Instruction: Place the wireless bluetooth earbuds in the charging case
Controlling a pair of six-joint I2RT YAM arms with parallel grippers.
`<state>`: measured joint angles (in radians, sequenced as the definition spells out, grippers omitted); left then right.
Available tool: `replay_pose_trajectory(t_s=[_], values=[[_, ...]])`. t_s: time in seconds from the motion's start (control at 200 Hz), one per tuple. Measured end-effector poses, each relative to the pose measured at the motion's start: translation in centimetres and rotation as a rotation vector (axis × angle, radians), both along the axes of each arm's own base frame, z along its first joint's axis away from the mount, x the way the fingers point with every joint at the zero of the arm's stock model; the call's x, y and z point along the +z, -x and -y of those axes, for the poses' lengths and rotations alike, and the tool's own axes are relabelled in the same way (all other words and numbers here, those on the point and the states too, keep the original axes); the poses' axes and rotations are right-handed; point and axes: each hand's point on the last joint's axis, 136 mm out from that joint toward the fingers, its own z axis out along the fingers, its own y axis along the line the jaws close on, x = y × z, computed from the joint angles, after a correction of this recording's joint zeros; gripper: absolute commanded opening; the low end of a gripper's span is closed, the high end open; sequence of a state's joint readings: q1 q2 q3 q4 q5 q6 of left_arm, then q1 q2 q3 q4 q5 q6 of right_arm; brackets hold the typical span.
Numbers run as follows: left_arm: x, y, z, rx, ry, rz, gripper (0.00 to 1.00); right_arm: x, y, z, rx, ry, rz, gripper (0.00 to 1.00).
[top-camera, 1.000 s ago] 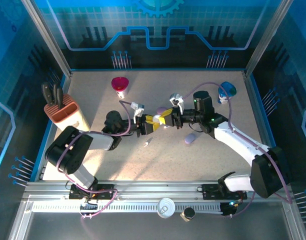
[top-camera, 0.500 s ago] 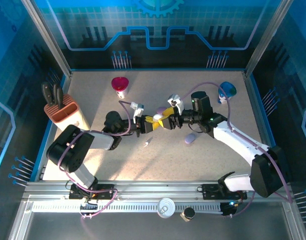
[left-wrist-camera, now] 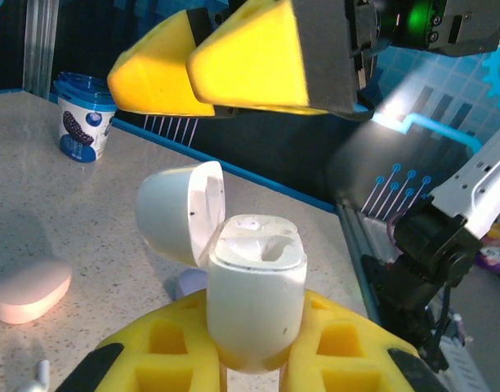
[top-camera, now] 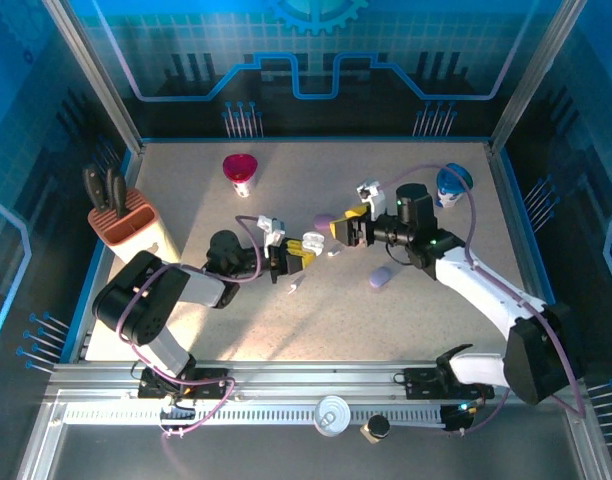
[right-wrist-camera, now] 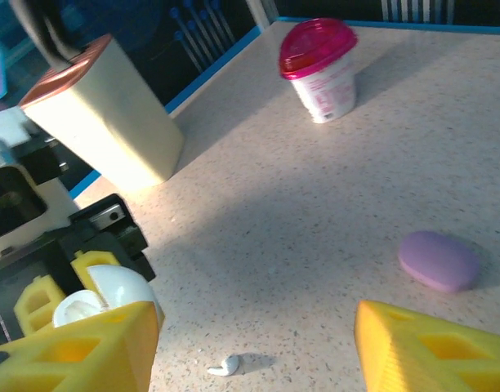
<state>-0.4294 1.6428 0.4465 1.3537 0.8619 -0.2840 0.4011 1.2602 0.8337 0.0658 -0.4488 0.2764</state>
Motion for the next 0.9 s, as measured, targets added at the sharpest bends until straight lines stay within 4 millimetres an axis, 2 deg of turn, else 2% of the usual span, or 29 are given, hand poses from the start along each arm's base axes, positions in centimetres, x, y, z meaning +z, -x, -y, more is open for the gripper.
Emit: replay_pose_trajectory(t_s=[0.16, 0.265, 0.5, 0.76, 0.9], values=[[-0.7, 0.5, -0.2, 0.003, -0.032, 0.111, 0.05, -0.5, -0.5, 1.3, -0.064, 0.006, -0.029, 0.66], [-1.0, 0.9, -0.3, -0.001, -0.053, 0.19, 0.08, -2.0, -0.2, 1.7, -0.076, 0.045, -0.085, 0.67], [-1.5, 1.7, -0.7, 0.001, -0.09, 0.334, 0.12, -6.7, -1.4, 1.9, -0.085, 0.257, -0.261, 0.67], [-1.0, 3.0, -1.3, 0.009, -0.097, 0.42, 0.1, -13.5, -0.8, 0.0, 0.027, 0.525, -0.444, 0.67], [-1.2, 3.6, -1.6, 0.01, -0.102, 0.434, 0.09, -16.6, -1.0, -0.3, 0.044, 0.639, -0.513, 0.69]])
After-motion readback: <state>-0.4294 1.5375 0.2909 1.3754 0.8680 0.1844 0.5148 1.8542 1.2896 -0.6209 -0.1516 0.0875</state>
